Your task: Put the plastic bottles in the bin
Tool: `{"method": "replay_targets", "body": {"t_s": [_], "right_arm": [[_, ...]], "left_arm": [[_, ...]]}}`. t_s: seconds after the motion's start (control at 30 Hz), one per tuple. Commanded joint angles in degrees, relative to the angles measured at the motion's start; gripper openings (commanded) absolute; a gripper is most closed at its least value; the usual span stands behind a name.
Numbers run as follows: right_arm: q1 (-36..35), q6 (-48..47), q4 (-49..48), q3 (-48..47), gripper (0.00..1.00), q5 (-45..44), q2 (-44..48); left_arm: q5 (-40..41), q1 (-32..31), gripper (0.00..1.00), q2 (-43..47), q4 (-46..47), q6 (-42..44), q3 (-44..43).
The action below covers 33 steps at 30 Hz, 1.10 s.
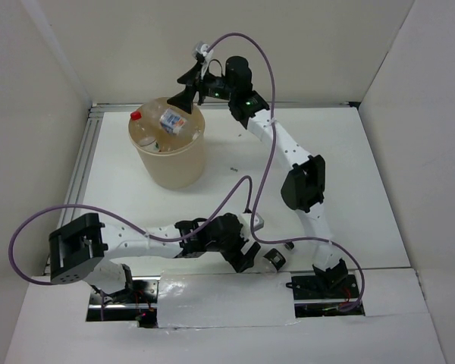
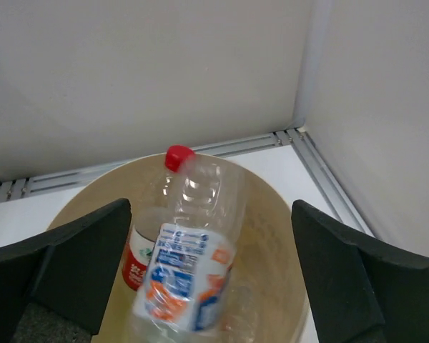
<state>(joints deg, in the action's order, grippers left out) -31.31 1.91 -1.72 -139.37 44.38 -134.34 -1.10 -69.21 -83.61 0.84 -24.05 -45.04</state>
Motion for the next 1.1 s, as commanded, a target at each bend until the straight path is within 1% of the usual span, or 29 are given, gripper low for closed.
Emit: {"method": "replay_targets", "body": {"t_s": [0.0,0.1,0.13,0.17,0.2,0.23,0.27,0.3,0.33,0.37,0.4,0.43,0.47,0.57,0.6,0.63,0.7,0.73,0.83,0.87,0.9,0.97,1.0,1.03,1.07], "right_arm": [[2.74,0.64,0.11,-1.17,1.0,-1.66,7.58],[7.48,-2.69,4.95,1.54,1.0,-3.07,12.07],[9.23,-3.92,7.49,3.73,1.0,-3.07,15.92],[11.16,-4.46,8.39,9.67,1.0,-3.07,18.13],[15.62,-4.46,9.0,13.21,1.0,-2.55,20.33],[18.1,-5.16,10.32,16.73,1.0,-1.76,22.44],[20.56,-6.38,10.94,23.9,1.0,-1.75,26.9],[25.37,-7.09,11.47,27.54,1.0,-0.62,29.03],[27.77,-8.4,12.95,30.97,1.0,0.17,33.14],[30.23,-9.03,13.84,34.13,1.0,0.88,35.01],[37.13,-9.55,15.32,42.61,1.0,2.19,38.33],[37.2,-9.56,15.34,42.69,1.0,3.07,38.37],[41.72,-9.56,15.95,47.3,1.0,4.12,41.33],[47.64,-9.56,17.88,52.87,0.99,7.99,45.73],[49.14,-9.56,18.41,55.76,0.99,8.87,46.62],[51.94,-10.26,18.94,57.09,0.96,9.66,47.32],[55.11,-10.87,20.51,60.42,0.94,12.13,49.26],[56.0,-10.88,20.52,61.49,0.94,12.74,49.79],[58.89,-11.58,21.84,65.18,0.88,15.12,51.72],[59.43,-12.36,22.36,65.97,0.85,16.77,51.73],[59.44,-14.63,24.28,66.5,0.83,17.31,52.34],[59.44,-18.42,27.54,67.04,0.75,18.28,52.87],[59.44,-20.61,29.47,67.04,0.71,19.5,52.87],[59.44,-25.33,33.49,67.65,0.53,20.21,52.87],[59.44,-27.47,35.45,67.65,0.42,20.22,52.87]], "left_arm": [[0.75,-0.31,1.0,-3.21,2.5,2.43,-6.28],[-1.52,-0.31,1.0,-6.2,2.5,4.01,-10.33],[-2.58,-0.31,1.0,-8.04,2.5,4.8,-11.2],[-3.2,-0.31,1.0,-8.93,2.5,5.41,-12.08],[-3.81,-0.31,1.0,-9.81,2.5,5.42,-13.75],[-3.82,-0.31,1.0,-10.6,1.98,6.03,-14.55],[-4.95,-0.31,1.0,-12.08,1.97,6.56,-15.25],[-5.66,-0.31,1.0,-12.88,1.97,6.56,-16.39],[-6.27,-0.31,1.0,-13.59,1.97,7.09,-17.01],[-6.28,-0.31,1.0,-14.46,1.45,7.09,-17.71],[-7.32,-0.31,1.0,-17.52,0.92,7.61,-19.02],[-7.33,-0.31,1.0,-17.55,0.22,7.62,-19.64],[-8.38,-0.31,1.0,-19.46,0.21,7.62,-20.35],[-9.79,-0.84,1.0,-21.67,-0.4,7.62,-20.35],[-10.58,-0.84,0.96,-22.29,-1.1,7.62,-20.96],[-10.59,-0.84,0.92,-23.6,-1.63,7.62,-21.49],[-11.2,-0.84,0.84,-24.84,-3.81,7.62,-22.55],[-11.2,-0.84,0.72,-25.37,-4.53,7.62,-23.42],[-9.8,-0.84,0.46,-25.99,-6.55,7.62,-23.96],[-8.58,-0.84,0.22,-25.29,-6.55,7.62,-23.96],[-5.34,-0.84,0.15,-23.54,-7.16,7.62,-23.96],[-1.81,-0.84,0.13,-21.25,-9.61,9.02,-25.53],[-0.14,0.81,0.13,-20.11,-10.76,9.55,-26.5],[2.83,1.88,0.12,-17.23,-11.82,10.6,-27.38],[4.25,3.1,0.11,-15.63,-12.52,10.61,-28.95]]}}
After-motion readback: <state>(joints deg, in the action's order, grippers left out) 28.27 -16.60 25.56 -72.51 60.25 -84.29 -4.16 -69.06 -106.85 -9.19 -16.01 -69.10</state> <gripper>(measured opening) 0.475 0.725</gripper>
